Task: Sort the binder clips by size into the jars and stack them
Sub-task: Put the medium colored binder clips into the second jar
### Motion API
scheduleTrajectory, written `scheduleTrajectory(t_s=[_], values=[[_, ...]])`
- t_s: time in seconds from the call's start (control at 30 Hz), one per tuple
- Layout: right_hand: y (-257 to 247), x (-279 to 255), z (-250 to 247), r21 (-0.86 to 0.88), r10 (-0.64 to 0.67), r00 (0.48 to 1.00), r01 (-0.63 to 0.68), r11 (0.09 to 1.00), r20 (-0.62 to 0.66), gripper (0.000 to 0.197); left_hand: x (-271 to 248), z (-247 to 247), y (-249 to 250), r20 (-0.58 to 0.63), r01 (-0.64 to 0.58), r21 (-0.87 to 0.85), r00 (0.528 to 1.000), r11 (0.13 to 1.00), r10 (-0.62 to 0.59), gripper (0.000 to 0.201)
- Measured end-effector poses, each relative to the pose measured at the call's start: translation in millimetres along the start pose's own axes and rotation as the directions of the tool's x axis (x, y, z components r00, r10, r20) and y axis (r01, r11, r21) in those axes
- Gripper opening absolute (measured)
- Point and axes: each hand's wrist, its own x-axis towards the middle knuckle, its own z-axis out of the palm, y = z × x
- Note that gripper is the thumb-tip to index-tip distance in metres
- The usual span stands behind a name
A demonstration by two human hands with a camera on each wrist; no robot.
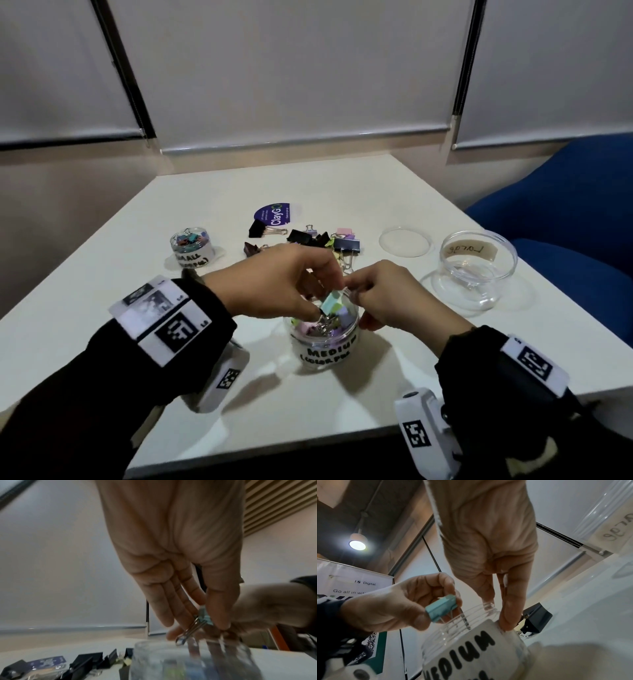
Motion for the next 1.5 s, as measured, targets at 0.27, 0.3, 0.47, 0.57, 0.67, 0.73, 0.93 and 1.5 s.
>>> scheduleTrajectory(t_s=[0.27,0.3,0.47,0.57,0.67,0.73,0.93,1.5], values=[[0,6,2,-0.021,-0.015,1.000,0.015,1.000,0.004,0.042,-5,16,-5,0.032,-0.008,0.061,0.999,0.998,0.006,0.035],[2,8,3,-0.013,-0.013,1.000,0.014,1.000,0.008,0.042,-5,16,-7,0.060,0.012,0.045,0.998,0.999,-0.014,0.034],[10,14,5,0.029,-0.009,1.000,0.008,1.000,0.020,0.039,-4,20,-14,-0.069,0.069,-0.118,0.995,0.991,-0.077,0.038],[10,15,3,0.066,0.017,0.999,-0.020,0.998,0.044,0.035,-4,21,-18,-0.208,0.084,0.063,0.976,0.994,-0.069,0.045],[8,15,0,0.052,0.009,0.998,-0.013,0.999,0.069,0.033,-3,23,-19,-0.108,0.171,0.209,0.983,0.963,-0.151,0.099],[5,15,-3,0.085,-0.009,0.988,-0.004,0.996,0.151,0.031,-2,24,-18,-0.090,0.185,0.248,0.982,0.951,-0.168,0.109],[4,34,-19,0.078,0.016,0.986,-0.030,0.997,0.166,0.024,-13,19,-28,-0.007,0.311,0.147,0.949,0.939,-0.314,0.104],[-8,72,-10,-0.484,-0.067,0.998,0.050,0.873,-0.017,0.043,-20,23,-37,-0.006,0.489,0.096,0.871,0.867,-0.491,0.130]])
